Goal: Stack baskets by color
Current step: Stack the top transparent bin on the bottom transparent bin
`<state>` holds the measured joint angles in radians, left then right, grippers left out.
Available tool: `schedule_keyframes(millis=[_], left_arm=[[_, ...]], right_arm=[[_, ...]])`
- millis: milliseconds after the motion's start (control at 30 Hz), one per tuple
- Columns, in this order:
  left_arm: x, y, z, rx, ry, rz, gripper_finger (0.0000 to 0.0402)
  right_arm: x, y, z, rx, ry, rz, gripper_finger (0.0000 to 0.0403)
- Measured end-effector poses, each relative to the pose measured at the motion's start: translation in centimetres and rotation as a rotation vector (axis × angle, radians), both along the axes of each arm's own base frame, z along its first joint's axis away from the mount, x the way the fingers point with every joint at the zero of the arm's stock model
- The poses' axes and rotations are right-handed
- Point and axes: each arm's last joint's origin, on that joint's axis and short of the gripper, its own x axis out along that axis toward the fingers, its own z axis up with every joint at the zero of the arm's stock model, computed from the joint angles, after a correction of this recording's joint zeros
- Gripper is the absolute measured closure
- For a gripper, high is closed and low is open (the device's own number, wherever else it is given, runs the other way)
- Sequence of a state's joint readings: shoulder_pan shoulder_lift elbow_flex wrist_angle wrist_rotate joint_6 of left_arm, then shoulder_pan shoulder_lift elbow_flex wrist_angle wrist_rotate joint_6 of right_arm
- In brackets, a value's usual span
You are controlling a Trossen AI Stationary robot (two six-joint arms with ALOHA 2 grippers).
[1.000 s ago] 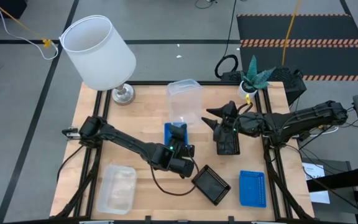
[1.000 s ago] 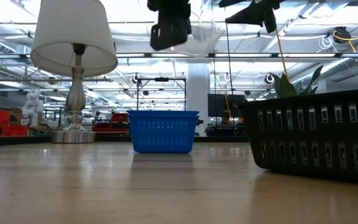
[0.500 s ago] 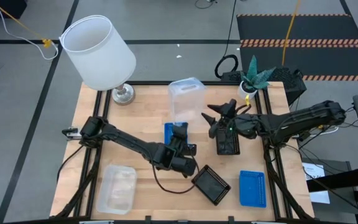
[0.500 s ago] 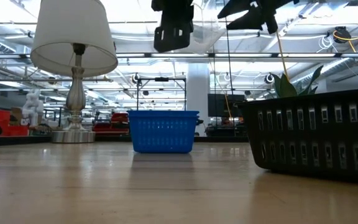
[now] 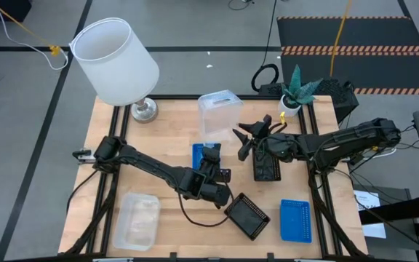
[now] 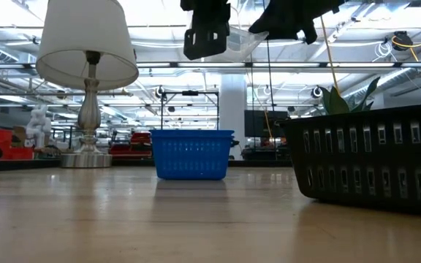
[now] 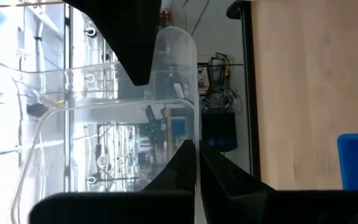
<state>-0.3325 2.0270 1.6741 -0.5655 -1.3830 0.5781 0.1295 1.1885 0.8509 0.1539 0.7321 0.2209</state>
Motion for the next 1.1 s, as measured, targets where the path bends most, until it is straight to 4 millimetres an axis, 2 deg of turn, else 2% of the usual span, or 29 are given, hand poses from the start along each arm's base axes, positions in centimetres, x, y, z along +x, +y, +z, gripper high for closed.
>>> schedule_keyframes(millis=[200,467,600,733,933,1100], left_arm=[[0.0,0.0,0.0,-0.002,-0.002,0.000,0.0399],[0.0,0.0,0.0,-0.019,0.001,-0.013,0.0397],[0.1,-0.1,-0.1,-0.062,0.003,-0.043,0.0381],[0.5,-0.3,0.1,-0.107,-0.044,-0.067,0.0341],[1.0,-0.5,0.5,-0.173,-0.153,-0.086,0.0250],[1.1,-1.5,0.9,-0.202,-0.229,-0.109,0.0178]], right_arm=[[0.0,0.0,0.1,-0.016,0.005,0.002,0.0386],[0.0,0.0,0.1,-0.019,0.009,0.001,0.0398],[0.0,0.0,0.0,-0.027,0.020,0.004,0.0400],[0.0,0.0,0.0,-0.033,0.025,0.004,0.0402],[0.0,0.0,0.0,-0.039,0.033,0.004,0.0402],[-0.1,-0.1,-0.1,-0.058,0.042,-0.027,0.0403]])
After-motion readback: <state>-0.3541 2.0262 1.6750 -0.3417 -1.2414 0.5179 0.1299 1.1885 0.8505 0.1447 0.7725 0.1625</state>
